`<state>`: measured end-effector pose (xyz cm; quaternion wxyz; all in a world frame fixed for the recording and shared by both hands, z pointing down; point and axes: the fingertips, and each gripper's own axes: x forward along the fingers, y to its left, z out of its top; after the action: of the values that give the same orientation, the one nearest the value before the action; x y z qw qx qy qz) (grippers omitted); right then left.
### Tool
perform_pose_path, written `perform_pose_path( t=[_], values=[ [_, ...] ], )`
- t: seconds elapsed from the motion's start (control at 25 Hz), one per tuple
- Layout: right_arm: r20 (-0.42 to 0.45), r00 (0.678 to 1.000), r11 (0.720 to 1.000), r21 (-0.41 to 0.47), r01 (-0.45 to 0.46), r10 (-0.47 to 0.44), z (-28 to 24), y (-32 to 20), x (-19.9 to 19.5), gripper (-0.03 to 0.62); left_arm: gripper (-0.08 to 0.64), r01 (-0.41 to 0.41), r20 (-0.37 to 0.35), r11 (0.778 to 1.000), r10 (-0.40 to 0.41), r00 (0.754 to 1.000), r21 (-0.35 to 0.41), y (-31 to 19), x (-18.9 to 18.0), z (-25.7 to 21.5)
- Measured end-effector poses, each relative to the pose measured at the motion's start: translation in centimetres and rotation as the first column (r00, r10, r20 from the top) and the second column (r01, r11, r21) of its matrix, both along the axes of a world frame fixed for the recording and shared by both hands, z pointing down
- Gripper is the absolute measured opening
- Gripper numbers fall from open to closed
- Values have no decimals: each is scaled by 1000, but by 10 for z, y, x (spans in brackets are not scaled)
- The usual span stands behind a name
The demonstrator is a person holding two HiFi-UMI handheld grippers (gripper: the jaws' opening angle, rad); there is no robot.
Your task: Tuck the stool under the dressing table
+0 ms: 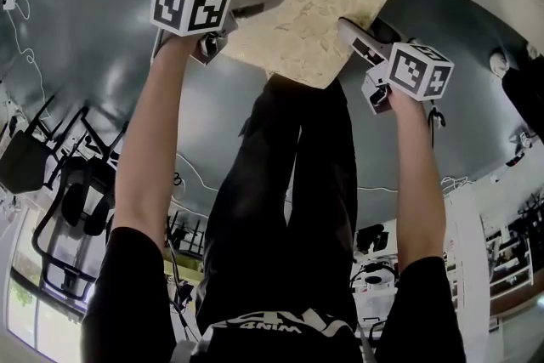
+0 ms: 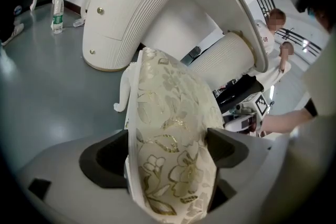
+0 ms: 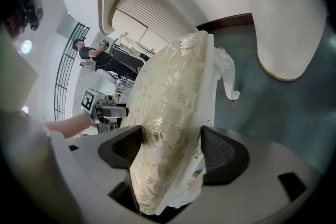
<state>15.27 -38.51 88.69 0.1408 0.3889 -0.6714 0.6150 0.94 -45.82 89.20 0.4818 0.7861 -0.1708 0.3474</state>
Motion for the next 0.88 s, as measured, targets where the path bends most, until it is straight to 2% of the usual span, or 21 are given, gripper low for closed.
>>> perform_pose_path(
  t=[0.2,0.36,0.68,0.88],
  values=[
    [-11,999,999,-1,-44,44,-3,3,7,348,457,28,14,999,-28,999,40,-4,2,-5],
    [-24,997,997,-4,-79,79,-5,6,11,337,440,27,19,1000,-27,999,7,4,3,-4],
    [-40,998,999,-10,-45,45,-10,11,13,333,440,46,24,998,-45,999,-36,21,2,-6],
    [-43,998,999,20,-46,46,-28,1,17,333,439,80,8,996,-79,997,-39,17,3,-21]
  ],
)
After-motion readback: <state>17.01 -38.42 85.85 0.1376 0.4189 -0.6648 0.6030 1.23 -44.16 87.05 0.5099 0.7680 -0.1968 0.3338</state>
